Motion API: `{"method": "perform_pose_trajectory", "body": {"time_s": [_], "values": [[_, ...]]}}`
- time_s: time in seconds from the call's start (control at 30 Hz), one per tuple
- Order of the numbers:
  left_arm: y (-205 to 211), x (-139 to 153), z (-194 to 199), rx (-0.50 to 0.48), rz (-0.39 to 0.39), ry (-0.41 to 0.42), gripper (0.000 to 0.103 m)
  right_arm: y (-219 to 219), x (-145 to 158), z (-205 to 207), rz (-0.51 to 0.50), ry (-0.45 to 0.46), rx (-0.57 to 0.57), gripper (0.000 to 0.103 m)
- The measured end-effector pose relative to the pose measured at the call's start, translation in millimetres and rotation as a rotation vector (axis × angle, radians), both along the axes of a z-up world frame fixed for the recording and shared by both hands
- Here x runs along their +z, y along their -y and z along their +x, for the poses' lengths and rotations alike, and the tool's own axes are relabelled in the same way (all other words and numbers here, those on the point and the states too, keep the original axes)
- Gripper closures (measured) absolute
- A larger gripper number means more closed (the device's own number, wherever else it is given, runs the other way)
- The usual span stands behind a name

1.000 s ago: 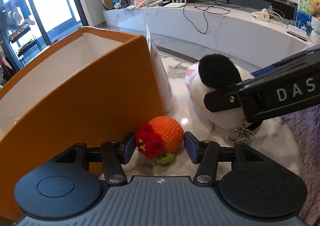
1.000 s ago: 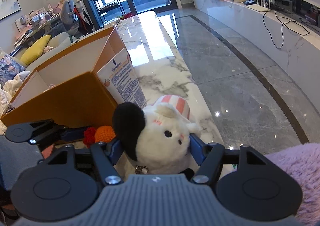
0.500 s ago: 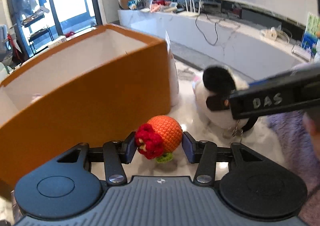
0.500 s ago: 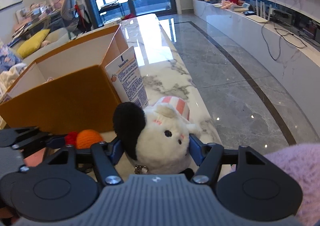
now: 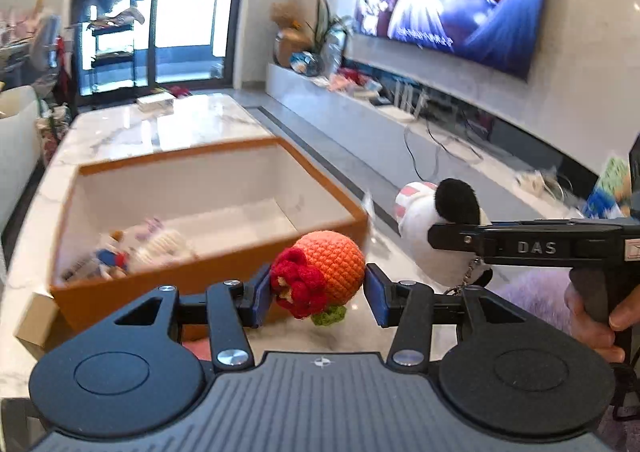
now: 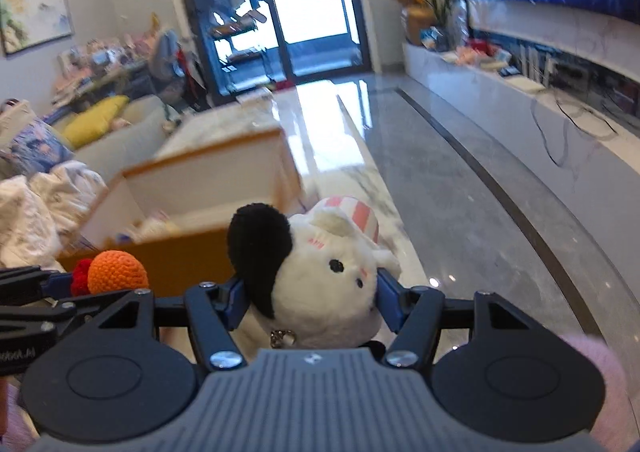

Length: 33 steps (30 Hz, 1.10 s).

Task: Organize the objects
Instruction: 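Lift both toys and carry them over the orange box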

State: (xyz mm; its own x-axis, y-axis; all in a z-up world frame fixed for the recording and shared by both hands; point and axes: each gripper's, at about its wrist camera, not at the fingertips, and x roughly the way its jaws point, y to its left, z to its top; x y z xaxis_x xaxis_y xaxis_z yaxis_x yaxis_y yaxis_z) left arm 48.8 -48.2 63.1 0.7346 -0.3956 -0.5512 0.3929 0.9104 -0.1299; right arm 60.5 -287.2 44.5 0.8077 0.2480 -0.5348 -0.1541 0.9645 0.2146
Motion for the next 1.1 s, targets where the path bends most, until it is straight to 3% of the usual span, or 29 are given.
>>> {"method": "perform_pose_trajectory", "body": {"time_s": [0.27, 0.43, 0.57, 0.77, 0.97, 1.1], "values": [[-36.0, 33.7, 34.9, 0.082, -0.01, 0.049, 0.048, -35.0, 53.3, 38.7, -0.001, 0.078, 0.144, 0.038], [-67.3, 32.5, 76.3, 0.124, -0.087, -0.018, 0.048, -65.6, 64.2, 87.4, 0.022, 0.014, 0.241, 0.038], [-83.7, 18.1, 106.8, 0.131, -0.117, -0.084, 0.048, -91.7, 48.0, 130.2, -0.007, -0.08, 0.306, 0.038], [-94.7, -12.2, 129.5, 0.119, -0.105, -0.158, 0.048, -120.4, -1.0, 184.9, -0.042, -0.263, 0.344, 0.038], [-97.3, -29.5, 142.1, 0.113, -0.093, -0.205, 0.048, -139.7, -35.7, 198.9, -0.103, -0.346, 0.379, 0.038], [-100.7, -34.5, 142.7, 0.116, -0.119, -0.22, 0.048, -143.5, -52.0, 205.1, -0.093, -0.431, 0.403, 0.037]]}}
